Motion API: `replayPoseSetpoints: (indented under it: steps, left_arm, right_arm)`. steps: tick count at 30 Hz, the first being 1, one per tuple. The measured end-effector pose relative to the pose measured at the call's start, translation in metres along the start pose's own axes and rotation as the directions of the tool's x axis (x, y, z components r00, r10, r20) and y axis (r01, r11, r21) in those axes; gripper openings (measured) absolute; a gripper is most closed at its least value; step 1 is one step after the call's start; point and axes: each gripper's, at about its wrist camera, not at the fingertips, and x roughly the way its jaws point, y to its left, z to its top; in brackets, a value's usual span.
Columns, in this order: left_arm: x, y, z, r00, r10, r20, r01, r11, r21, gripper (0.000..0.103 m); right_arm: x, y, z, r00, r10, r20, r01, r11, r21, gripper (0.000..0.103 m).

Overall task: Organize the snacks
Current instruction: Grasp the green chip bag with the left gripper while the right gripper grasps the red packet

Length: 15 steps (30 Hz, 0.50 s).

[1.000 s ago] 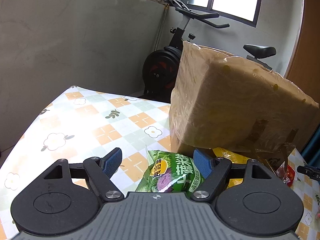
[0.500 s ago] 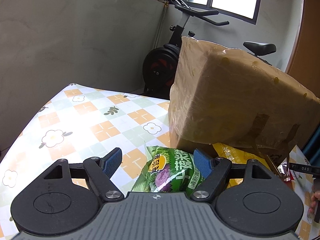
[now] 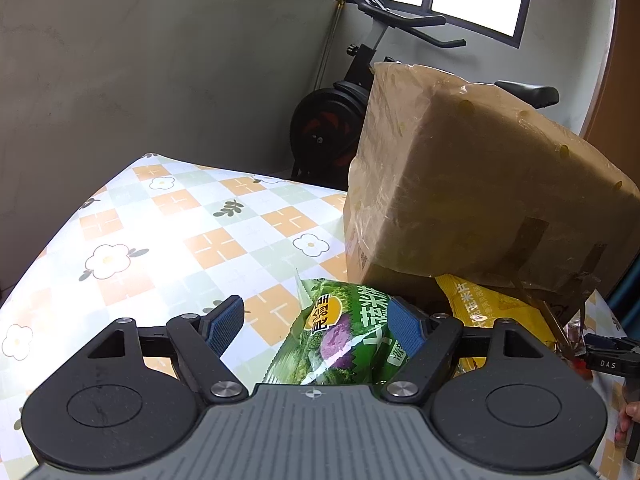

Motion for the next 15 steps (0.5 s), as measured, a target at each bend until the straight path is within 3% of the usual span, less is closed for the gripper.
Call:
replayPoseSetpoints:
  steps: [6,10,15]
  left_arm:
    - [0.005,0.004,-0.002,1.000,0.002,-0.010,-0.003,1.000,-0.016,0.081]
    - [0.008,0.007,-0.003,1.000,-0.004,-0.009,0.004,0.999,-0.040,0.082]
    - [0.009,0.008,-0.002,1.000,-0.016,-0.011,0.015,0.997,-0.078,0.082]
  right_arm:
    - [-0.004,-0.011,-0.007,0.999,-0.019,0.033,0.017,0.998,0.064,0.062]
    - [-0.008,-0.018,-0.011,0.998,0.007,0.059,-0.012,0.995,0.099,0.050]
    - [-0.012,-0.020,-0.013,0.996,0.045,0.078,-0.053,0.992,0.111,0.048]
